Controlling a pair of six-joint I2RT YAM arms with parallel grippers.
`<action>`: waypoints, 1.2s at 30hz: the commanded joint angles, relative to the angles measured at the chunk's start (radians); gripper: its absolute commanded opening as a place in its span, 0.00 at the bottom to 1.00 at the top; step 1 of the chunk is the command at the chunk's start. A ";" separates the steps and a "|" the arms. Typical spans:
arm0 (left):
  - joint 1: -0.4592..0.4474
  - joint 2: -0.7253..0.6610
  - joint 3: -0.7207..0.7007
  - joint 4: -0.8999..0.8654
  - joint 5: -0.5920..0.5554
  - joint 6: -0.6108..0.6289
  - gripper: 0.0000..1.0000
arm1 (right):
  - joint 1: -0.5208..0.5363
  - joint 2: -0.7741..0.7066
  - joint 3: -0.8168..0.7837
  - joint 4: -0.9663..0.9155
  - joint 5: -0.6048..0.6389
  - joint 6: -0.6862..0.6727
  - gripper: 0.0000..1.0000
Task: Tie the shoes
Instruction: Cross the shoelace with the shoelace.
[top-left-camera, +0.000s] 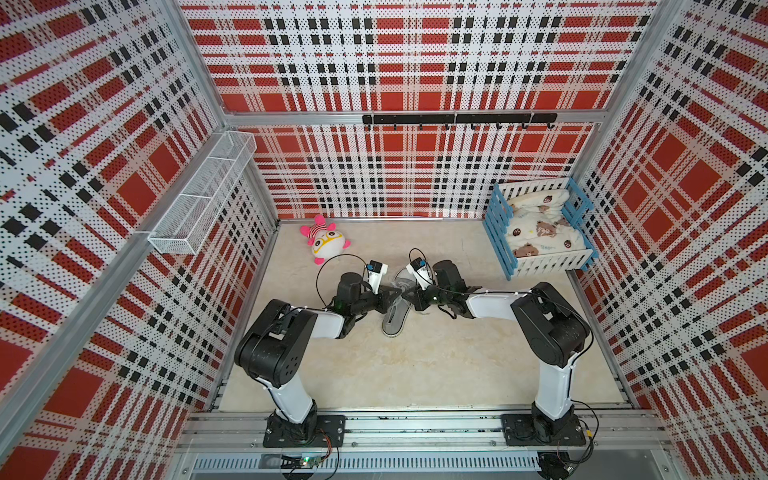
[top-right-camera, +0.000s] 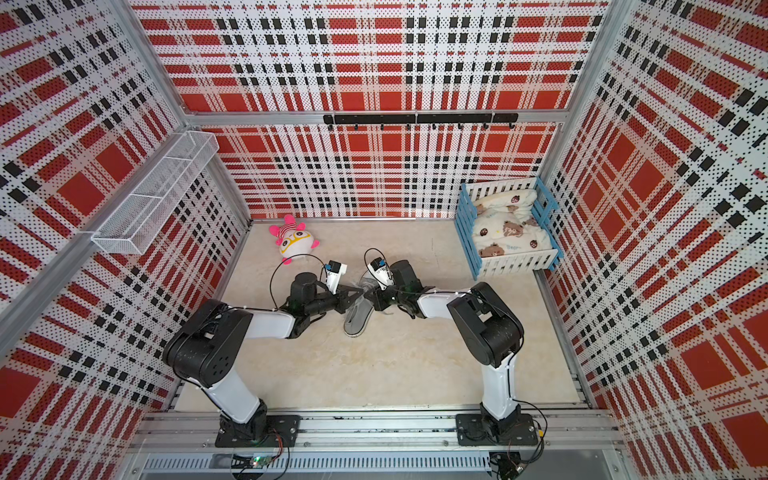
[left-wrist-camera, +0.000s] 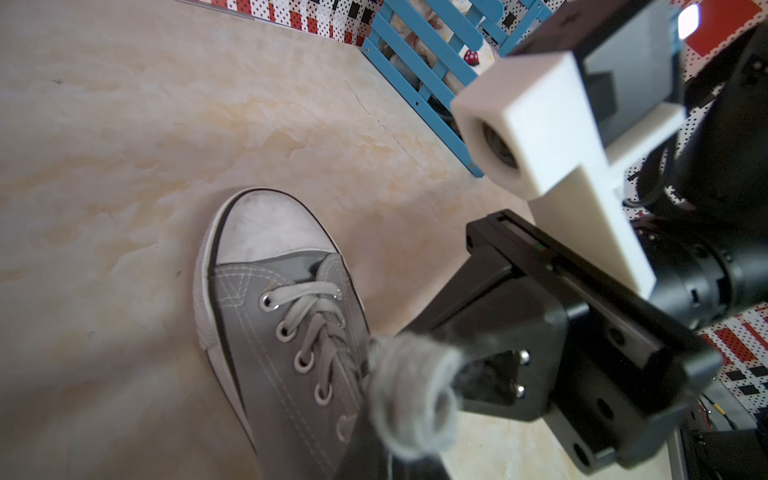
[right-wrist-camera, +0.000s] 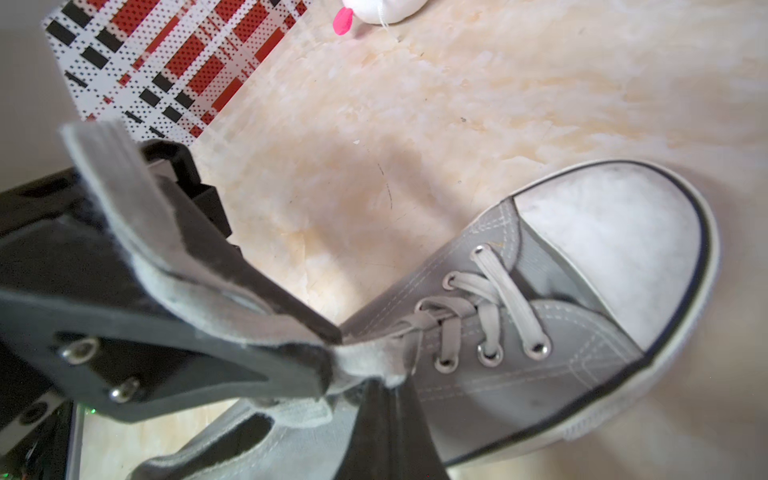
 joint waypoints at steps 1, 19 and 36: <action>-0.014 -0.048 -0.009 0.044 0.010 -0.016 0.00 | 0.028 -0.068 -0.038 0.031 0.219 0.103 0.00; -0.047 -0.055 -0.031 0.044 0.030 -0.013 0.00 | 0.181 -0.096 0.020 -0.089 0.676 0.322 0.00; 0.002 -0.054 -0.038 0.040 0.054 0.024 0.00 | 0.096 -0.253 -0.125 -0.087 0.282 0.147 0.39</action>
